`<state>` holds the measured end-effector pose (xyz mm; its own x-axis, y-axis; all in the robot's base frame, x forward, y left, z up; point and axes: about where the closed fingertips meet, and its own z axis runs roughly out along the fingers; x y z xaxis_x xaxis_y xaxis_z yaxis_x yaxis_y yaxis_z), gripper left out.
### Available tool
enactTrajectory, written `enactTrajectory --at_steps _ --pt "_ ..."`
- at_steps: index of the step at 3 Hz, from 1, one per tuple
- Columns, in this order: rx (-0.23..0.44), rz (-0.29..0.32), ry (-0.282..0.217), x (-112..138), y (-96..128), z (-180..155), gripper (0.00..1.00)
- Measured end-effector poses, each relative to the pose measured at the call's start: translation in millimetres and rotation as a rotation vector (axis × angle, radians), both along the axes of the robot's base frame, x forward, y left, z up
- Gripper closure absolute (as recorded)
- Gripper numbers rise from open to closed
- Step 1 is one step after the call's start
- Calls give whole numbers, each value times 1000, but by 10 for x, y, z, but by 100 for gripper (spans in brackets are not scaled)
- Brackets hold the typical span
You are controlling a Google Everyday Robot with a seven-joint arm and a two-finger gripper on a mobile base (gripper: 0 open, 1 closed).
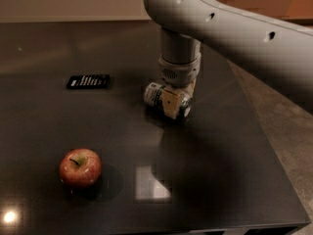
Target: Place 7up can upright
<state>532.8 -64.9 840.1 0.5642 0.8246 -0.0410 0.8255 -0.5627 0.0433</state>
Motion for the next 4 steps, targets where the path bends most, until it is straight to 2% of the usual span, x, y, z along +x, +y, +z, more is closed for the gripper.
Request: enactTrajectory --at_steps 1,2,4 --pt "-5 -133 -20 12 93 89 100" --pt "18 -301 -25 -3 191 195 100" --pt "67 -639 13 -7 242 347 100"
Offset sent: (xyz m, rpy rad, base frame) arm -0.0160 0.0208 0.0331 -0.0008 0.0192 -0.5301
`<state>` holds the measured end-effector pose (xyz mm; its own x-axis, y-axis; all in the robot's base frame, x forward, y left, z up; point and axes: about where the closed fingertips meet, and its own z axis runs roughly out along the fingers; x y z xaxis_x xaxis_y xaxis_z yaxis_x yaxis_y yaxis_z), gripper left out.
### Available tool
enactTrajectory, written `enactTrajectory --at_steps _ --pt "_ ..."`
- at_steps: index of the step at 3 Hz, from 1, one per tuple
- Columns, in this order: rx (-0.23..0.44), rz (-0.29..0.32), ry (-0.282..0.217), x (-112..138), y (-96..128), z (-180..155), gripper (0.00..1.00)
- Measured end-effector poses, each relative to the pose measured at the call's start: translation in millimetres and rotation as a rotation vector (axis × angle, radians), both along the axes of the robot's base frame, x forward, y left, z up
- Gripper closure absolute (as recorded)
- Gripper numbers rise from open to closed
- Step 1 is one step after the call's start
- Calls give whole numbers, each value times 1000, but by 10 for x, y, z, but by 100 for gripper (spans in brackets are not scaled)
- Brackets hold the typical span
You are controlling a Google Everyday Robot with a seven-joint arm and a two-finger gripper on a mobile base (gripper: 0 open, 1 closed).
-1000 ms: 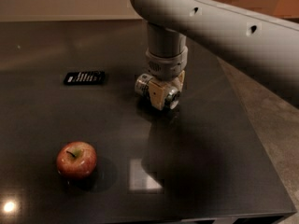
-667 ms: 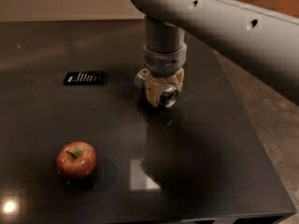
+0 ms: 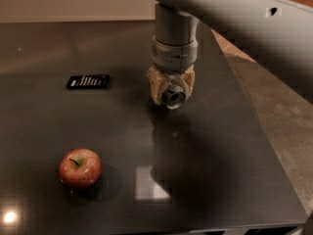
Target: Place 7up can upright
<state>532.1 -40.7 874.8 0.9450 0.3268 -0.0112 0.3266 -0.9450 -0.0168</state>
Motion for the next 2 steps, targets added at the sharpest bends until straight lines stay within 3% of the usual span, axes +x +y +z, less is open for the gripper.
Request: enactTrajectory --at_steps 1,2 --pt "26 -119 14 1 0 43 100" --pt "80 -233 -21 97 60 66 100"
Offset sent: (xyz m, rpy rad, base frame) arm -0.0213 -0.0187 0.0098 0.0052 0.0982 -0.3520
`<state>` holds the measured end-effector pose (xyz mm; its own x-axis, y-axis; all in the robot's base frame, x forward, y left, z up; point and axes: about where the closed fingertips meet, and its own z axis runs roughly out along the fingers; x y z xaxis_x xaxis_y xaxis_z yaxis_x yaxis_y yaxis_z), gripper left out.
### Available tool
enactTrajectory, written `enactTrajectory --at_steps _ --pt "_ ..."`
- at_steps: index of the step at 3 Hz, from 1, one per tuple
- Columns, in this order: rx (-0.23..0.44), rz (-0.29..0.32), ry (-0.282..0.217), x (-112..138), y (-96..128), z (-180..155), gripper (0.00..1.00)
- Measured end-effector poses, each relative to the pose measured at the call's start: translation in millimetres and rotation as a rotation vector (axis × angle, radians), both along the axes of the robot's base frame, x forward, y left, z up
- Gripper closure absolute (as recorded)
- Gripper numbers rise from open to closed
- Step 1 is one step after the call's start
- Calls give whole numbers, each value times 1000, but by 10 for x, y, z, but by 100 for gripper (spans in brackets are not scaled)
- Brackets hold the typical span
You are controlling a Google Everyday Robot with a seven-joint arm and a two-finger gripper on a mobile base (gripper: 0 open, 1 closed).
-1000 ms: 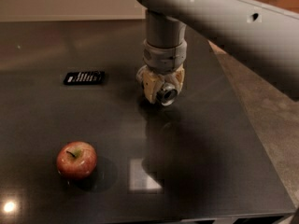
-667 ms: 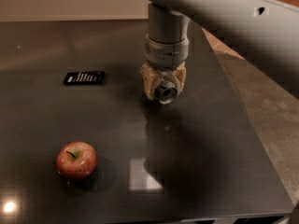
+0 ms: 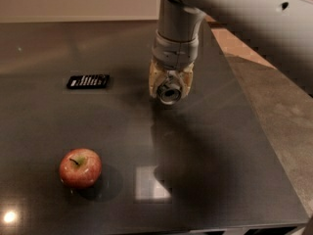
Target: Place 7up can upright
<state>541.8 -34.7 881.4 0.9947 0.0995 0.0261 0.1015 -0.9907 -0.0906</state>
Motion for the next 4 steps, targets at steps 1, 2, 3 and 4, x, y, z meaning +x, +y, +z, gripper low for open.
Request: enactTrajectory --at_steps 1,2,3,4 --pt "0 0 0 1 1 0 100" --pt "74 -26 17 1 -5 37 100" --pt "184 -68 52 -58 -8 177 100" --pt "264 -116 91 -128 1 316 100"
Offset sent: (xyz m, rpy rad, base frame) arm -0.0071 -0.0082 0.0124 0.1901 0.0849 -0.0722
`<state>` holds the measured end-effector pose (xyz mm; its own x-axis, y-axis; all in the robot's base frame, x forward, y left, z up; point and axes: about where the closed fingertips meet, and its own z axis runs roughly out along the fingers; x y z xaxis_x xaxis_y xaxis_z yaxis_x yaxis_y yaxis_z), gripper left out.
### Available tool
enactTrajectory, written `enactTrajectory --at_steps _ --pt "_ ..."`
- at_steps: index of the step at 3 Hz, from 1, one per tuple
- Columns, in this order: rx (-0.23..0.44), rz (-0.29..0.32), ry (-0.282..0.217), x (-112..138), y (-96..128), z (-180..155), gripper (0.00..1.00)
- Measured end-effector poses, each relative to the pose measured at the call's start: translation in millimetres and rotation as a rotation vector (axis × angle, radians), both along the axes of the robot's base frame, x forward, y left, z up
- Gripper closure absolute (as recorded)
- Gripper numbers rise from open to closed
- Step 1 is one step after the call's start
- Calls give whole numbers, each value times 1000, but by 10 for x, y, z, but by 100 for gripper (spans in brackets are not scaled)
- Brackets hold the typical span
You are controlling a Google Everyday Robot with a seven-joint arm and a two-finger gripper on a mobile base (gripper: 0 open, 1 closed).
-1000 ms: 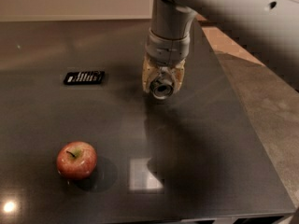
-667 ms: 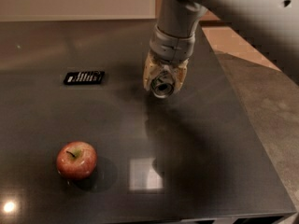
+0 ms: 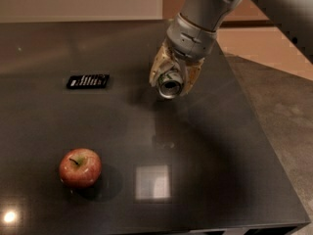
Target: Place 7up can upright
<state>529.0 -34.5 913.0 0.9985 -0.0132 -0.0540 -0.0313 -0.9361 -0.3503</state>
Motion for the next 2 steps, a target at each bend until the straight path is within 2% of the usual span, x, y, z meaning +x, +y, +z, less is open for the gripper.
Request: enactTrajectory --at_steps 1,2 --pt "37 -6 44 -84 69 68 100" --pt "63 13 98 -212 165 93 100"
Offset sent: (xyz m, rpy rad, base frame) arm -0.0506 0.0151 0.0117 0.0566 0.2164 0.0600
